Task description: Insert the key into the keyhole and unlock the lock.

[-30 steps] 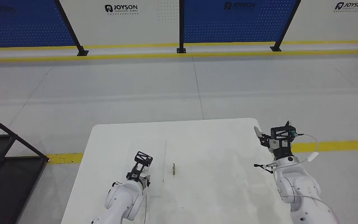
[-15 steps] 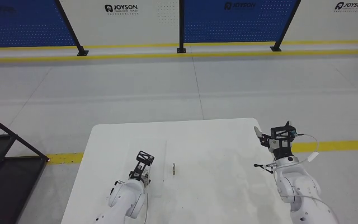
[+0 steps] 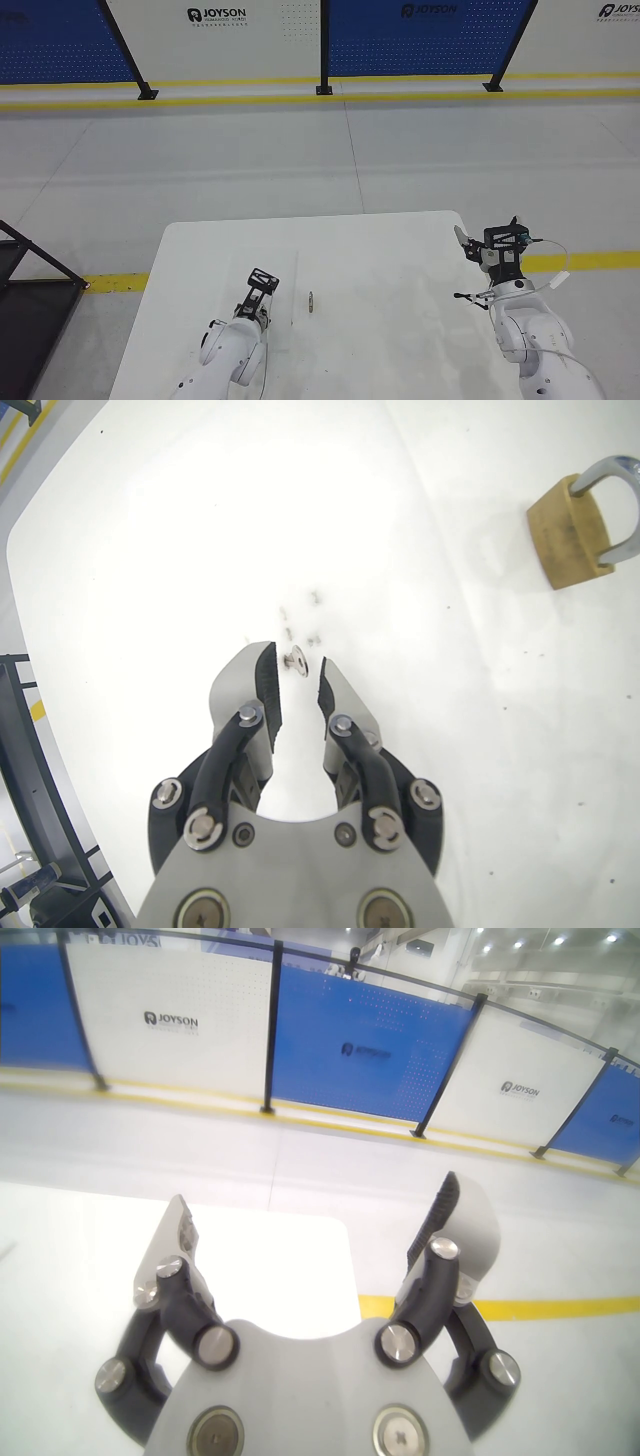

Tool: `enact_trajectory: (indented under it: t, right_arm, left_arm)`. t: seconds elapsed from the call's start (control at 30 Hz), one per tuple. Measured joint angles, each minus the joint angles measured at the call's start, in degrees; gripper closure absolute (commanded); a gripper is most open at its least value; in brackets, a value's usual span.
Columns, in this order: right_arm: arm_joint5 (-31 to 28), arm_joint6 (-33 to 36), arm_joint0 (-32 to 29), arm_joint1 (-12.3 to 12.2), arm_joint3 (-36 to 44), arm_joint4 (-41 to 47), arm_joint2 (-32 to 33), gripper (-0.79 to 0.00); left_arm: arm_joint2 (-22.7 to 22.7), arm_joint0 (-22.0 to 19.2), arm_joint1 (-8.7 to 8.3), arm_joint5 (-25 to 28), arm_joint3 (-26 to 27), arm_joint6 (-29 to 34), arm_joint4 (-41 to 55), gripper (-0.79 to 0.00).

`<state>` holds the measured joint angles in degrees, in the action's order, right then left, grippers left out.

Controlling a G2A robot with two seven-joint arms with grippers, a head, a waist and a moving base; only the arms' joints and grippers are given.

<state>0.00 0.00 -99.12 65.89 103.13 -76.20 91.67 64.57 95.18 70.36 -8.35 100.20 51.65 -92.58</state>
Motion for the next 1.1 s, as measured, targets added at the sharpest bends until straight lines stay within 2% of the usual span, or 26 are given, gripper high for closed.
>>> enact_trajectory:
  t: [0.1,0.87,0.9,0.97,1.1]
  right_arm:
    - [0.0,0.0,0.0,0.0,0.0,0.0,0.0,-0.785]
    - [0.0,0.0,0.0,0.0,0.0,0.0,0.0,-0.785]
    - [0.0,0.0,0.0,0.0,0.0,0.0,0.0,-0.785]
    - [0.0,0.0,0.0,0.0,0.0,0.0,0.0,-0.785]
    - [0.0,0.0,0.0,0.0,0.0,0.0,0.0,-0.785]
  left_arm:
    - [-0.1,-0.3,0.13,-0.1,-0.5,-0.1,-0.3,-0.135]
    - [0.6,-1.9,0.9,0.6,-3.1,-0.6,0.0,-0.12]
    - [0.6,-1.9,0.94,0.6,-3.3,-0.6,0.0,-0.111]
    - [0.6,-2.2,1.03,0.6,-3.6,-0.6,0.0,0.0]
    - [0.6,-2.5,1.18,0.7,-3.9,-0.5,0.2,0.0]
